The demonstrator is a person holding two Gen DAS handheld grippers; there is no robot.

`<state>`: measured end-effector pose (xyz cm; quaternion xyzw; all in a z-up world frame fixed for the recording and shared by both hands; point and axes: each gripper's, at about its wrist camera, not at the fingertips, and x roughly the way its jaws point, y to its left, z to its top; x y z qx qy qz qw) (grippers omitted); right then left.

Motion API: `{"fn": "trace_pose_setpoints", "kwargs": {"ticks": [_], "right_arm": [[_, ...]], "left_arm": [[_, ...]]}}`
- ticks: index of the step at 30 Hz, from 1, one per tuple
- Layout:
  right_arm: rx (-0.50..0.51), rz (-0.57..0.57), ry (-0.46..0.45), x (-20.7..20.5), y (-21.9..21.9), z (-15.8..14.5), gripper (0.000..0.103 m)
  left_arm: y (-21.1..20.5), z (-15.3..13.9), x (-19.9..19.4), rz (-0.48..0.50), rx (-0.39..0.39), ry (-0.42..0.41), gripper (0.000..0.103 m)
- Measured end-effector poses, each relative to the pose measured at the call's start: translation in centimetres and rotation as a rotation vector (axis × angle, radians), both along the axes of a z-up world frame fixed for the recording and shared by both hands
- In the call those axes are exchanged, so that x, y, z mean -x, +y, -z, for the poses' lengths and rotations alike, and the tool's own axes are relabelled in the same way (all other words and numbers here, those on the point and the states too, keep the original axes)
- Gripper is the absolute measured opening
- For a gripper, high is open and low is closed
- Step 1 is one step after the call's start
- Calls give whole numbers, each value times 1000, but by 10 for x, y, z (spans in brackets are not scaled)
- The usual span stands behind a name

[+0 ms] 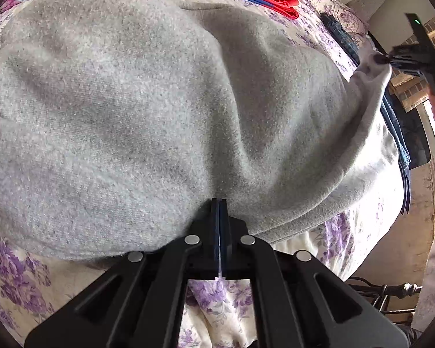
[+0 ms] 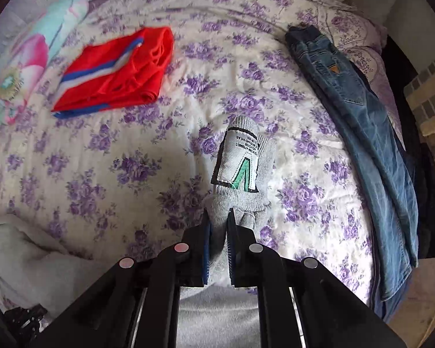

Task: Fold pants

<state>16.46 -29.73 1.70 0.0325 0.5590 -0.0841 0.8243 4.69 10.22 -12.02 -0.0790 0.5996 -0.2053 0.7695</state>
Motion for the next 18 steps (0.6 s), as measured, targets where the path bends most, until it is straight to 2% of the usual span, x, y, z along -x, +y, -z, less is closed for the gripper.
{"fn": "trace_pose_setpoints", "kwargs": {"ticks": [4, 6, 8, 11, 12, 13, 14, 18], "right_arm": [[-135, 72, -187, 89, -61, -15, 10], [-183, 124, -242, 138, -79, 2, 10], [-231, 202, -244, 170, -101, 38, 10], [-349, 318, -171, 185, -131, 126, 10], [-414, 344, -193, 189, -138, 146, 10], [-447, 348, -254, 195, -139, 151, 10], [-457, 347, -272, 199, -139, 151, 10], [-425, 334, -291, 198, -131, 149, 10]], "left_arm": [[-5, -2, -1, 34, -27, -12, 1], [-8, -4, -1, 56, -40, -17, 1], [-8, -4, -4, 71, -43, -12, 1], [-10, -4, -7, 90, -51, 0, 1], [-11, -5, -8, 97, -57, 2, 1], [-12, -5, -8, 104, -64, 4, 1], [-14, -6, -9, 107, -73, 6, 1], [-21, -13, -7, 109, -125, -14, 1]]}}
